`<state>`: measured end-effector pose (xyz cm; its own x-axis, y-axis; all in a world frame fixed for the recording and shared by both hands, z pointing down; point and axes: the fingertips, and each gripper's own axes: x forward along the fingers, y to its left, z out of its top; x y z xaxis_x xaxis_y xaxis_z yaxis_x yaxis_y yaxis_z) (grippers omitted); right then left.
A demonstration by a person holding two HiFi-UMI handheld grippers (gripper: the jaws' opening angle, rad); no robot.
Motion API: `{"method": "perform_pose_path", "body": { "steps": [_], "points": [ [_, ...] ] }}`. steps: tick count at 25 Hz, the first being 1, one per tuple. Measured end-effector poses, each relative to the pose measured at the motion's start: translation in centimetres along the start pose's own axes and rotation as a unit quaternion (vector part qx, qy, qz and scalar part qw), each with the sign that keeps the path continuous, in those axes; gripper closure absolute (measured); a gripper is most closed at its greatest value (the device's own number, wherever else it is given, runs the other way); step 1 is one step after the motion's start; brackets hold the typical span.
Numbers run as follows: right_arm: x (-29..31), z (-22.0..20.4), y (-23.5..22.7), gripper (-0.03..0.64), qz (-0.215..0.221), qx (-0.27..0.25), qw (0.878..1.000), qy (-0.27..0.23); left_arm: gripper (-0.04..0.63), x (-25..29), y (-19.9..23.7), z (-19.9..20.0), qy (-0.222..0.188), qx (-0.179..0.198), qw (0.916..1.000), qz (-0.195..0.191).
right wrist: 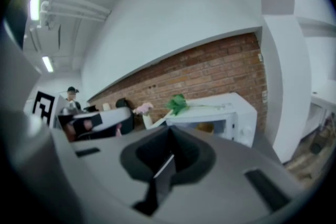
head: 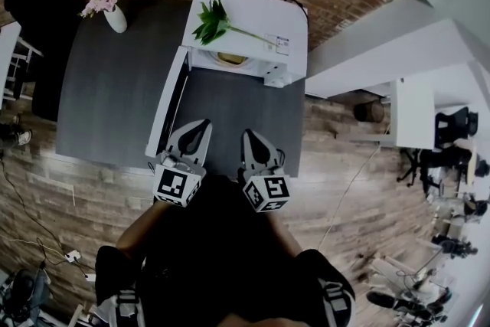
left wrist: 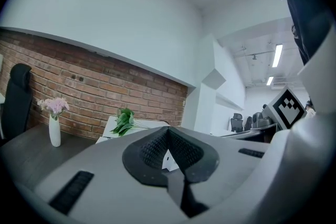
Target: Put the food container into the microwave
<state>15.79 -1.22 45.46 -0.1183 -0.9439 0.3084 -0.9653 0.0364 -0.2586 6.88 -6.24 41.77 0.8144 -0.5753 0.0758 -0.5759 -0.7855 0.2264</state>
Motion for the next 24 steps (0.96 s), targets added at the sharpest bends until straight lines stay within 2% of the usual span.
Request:
{"method": "perform_pose_path", "body": {
  "steps": [3,13,19,24],
  "points": [
    [0.3,-0.4,0.2,0.584,0.000,0.005,1.000,0.001,0.560,0.1,0.3,0.2,-0.003,0.012,0.9999,-0.003],
    [1.4,0.3,0.0,0.584,-0.007,-0.003,1.000,-0.005,0.560,0.7,1.3,-0.1,0.005,-0.007,0.9999,-0.008],
    [2.0,0.6,0.1,0.584,-0.006,0.000,1.000,-0.010,0.561,1.1,2.1,0.2,-0.002,0.010,0.9999,-0.008],
    [2.7,0.9,-0.1,0.584,-0.008,-0.001,1.000,-0.011,0.560,1.6,2.4,0.1,0.002,0.007,0.9999,-0.012]
  ]
}}
